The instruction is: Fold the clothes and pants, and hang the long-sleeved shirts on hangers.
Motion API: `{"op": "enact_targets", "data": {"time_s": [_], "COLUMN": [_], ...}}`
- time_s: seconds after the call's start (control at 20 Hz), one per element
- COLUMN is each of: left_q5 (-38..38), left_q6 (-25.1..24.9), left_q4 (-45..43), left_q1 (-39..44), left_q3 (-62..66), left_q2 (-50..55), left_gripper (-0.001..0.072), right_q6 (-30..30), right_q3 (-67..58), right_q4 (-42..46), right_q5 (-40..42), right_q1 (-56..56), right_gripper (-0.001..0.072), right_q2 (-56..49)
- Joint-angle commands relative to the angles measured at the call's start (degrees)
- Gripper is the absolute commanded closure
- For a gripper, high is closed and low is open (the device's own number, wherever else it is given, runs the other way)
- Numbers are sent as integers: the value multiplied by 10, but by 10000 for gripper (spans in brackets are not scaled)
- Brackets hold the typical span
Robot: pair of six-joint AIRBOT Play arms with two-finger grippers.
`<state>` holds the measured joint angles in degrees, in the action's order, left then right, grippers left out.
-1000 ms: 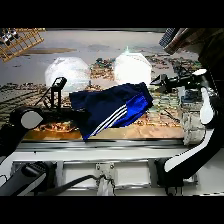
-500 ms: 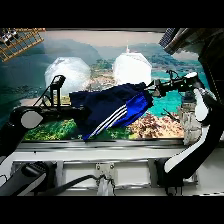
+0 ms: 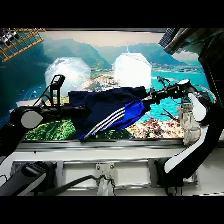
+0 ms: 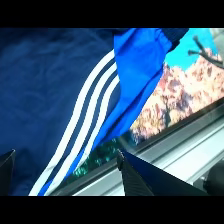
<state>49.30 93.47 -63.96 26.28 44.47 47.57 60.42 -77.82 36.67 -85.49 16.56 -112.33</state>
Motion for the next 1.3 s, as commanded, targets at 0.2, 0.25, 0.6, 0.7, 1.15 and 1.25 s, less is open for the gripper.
{"op": "enact_targets", "data": {"time_s": [0.2, 0.25, 0.6, 0.7, 1.15, 1.25], "left_q5": [-76, -85, -166, -169, -104, -100], "left_q6": [2, 1, -146, -169, -151, -118], "left_q4": [23, 38, 322, 358, 344, 317], "left_q1": [0, 0, 18, 37, 132, 155], "left_q3": [1, 1, 13, 40, 166, 166], "left_q2": [35, 50, 194, 247, 435, 442], "left_gripper": [151, 161, 473, 574, 638, 638], "right_q6": [26, 32, 113, 170, 297, 317], "right_q3": [19, 24, 67, 95, 186, 186], "right_q4": [-23, -22, 54, 108, 198, 204], "right_q5": [24, 27, 56, 69, 64, 52], "right_q1": [-3, -3, -22, -38, -66, -66], "right_gripper": [666, 666, 666, 666, 666, 666], "right_q2": [86, 101, 196, 235, 447, 485]}}
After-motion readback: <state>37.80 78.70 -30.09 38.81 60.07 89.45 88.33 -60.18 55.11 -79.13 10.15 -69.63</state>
